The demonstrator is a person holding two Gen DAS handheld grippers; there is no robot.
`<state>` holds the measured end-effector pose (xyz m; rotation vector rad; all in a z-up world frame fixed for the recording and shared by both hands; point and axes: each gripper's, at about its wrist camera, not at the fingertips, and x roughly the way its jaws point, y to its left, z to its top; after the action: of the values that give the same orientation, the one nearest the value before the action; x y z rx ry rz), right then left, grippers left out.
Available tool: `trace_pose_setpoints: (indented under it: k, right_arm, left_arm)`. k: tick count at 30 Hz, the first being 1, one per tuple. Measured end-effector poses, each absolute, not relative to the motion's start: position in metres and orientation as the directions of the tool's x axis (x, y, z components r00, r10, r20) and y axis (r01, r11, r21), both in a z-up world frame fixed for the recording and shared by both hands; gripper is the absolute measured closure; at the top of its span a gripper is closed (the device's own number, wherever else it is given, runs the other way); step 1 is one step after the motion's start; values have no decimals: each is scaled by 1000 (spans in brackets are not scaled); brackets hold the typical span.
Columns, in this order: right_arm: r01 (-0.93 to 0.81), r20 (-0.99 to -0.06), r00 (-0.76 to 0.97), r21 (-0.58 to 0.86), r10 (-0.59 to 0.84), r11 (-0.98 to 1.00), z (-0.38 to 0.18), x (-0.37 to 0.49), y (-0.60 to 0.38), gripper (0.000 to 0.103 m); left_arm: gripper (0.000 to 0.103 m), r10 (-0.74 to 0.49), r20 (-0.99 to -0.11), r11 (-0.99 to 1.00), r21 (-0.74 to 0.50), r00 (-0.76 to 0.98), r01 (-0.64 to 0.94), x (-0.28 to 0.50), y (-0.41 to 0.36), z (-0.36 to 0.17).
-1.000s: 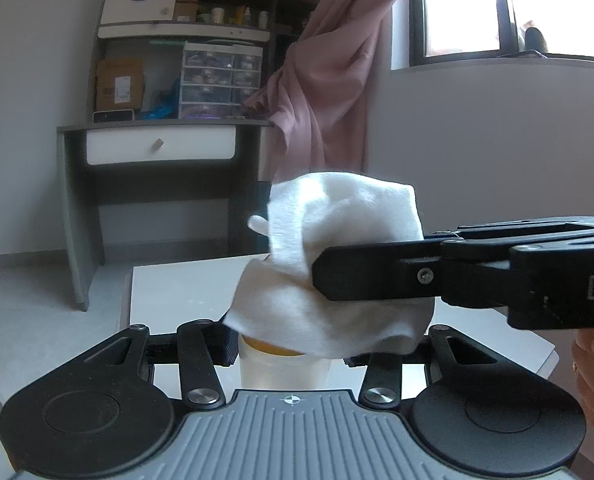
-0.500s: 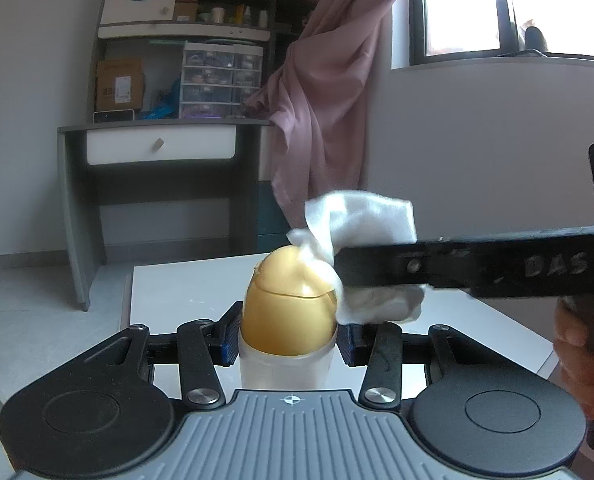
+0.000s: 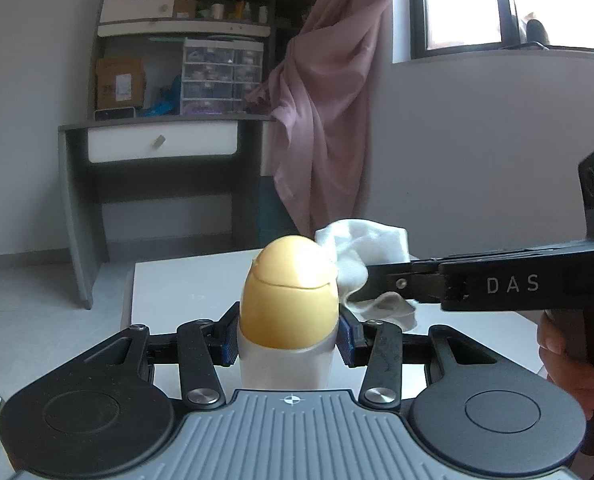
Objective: Clean container
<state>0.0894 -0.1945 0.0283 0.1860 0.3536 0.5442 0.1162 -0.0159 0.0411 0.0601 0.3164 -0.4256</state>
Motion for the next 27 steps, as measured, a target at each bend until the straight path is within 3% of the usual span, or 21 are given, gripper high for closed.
trace_pose_setpoints:
  k: [6,14,15,18,21,27]
  right_arm:
    - [-403,-206,846,357,492,843,26,78,-228,93]
    - [-325,-257,853,420,455,847,-2,56,-257,93]
    - [-324,-264,849,425,458,845,-5,55,-258,93]
    - [-325,-285,841,415,461,850,-8,50,-256,93]
    - [-331,-290,835,417,469,847,-7,44,-254,93]
    - [-321,-300,834,418,463,850,-7,34,-254,93]
  left_arm:
    - [57,-398,-310,910,-15,864,414,116,-14,41]
    - [52,-402,-291,898,62,868,437,109,-13,37]
    - [49,-399,-278,898,73,874,433,109,-12,37]
    - [0,-403,-216,900,82,890,427,104,-7,36]
    - [0,-453,-156,880,80,878,468,97,1,36]
    - [0,-574,-153,794,133,804,593,95,8,27]
